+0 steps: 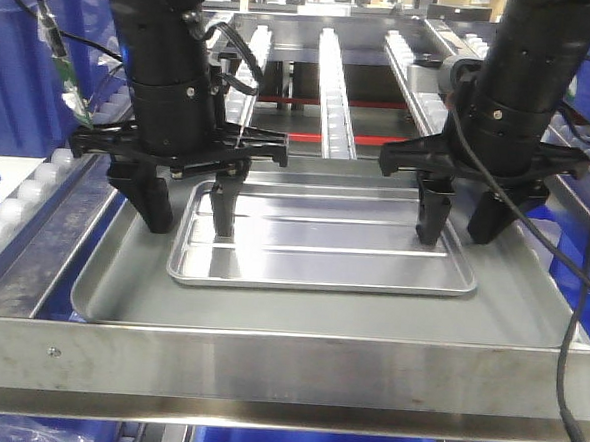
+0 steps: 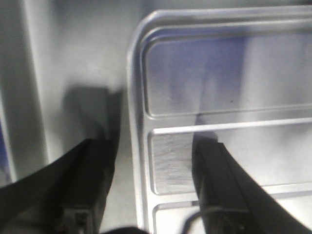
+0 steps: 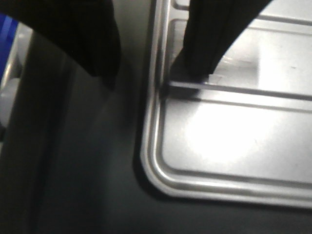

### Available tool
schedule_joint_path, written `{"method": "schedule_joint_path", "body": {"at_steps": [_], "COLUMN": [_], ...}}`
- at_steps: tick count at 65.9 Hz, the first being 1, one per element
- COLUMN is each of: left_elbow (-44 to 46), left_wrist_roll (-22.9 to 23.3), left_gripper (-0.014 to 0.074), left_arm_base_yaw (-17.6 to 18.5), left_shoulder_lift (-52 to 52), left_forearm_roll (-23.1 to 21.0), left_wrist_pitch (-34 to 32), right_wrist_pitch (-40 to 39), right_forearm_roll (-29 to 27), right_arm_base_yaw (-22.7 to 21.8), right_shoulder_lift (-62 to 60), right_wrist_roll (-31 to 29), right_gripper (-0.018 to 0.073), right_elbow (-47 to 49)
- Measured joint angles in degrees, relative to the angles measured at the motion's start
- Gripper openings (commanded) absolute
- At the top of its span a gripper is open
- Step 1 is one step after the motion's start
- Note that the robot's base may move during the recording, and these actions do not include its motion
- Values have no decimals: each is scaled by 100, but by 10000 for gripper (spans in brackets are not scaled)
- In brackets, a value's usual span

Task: Grab silver tray and place in blue box
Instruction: 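Lower both grippers onto opposite ends of the small silver tray, then close both grippers on the tray rims and lift it up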

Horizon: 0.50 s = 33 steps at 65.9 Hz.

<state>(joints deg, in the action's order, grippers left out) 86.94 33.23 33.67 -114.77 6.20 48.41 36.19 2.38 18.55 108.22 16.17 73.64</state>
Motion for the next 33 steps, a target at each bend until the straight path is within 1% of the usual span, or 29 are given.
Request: {"method": "schedule_joint_path", "body": {"at_steps": [3,8,14,17,18,21,22,25,33], "left_elbow": [5,14,19,19,19,19,19,19,28], "left_wrist_roll": [0,0,0,11,11,11,11,11,79], "left_gripper": [260,190,67,-15,-28,-113,-116,-91,-101], "left_arm_base_yaw": [0,0,-15,-15,-15,-40,-46,-44,-44], "left_shoulder_lift": [0,-13,-13,-13,-13,-13,-13,-13,-13], "left_forearm_roll": [0,-4,-31,-1,-4,23,38,64,64], "left_wrist_pitch": [0,0,-40,-26,-17,14,24,50,50], "right_wrist_pitch": [0,-23,-46,-24,-24,-24,-15,12,24], "right_forearm_roll": [-10,-22,-59,-45,-47,-47,-47,-47,-47], "right_arm_base_yaw": [0,0,12,12,12,12,12,12,12], "right_shoulder_lift": [0,0,0,0,0,0,0,0,0], "right_wrist_roll": [0,0,0,0,0,25,25,25,34], "right_gripper": [353,248,123,57,42,57,61,59,59], "right_elbow": [0,0,13,13,16,16,26,38,38]}}
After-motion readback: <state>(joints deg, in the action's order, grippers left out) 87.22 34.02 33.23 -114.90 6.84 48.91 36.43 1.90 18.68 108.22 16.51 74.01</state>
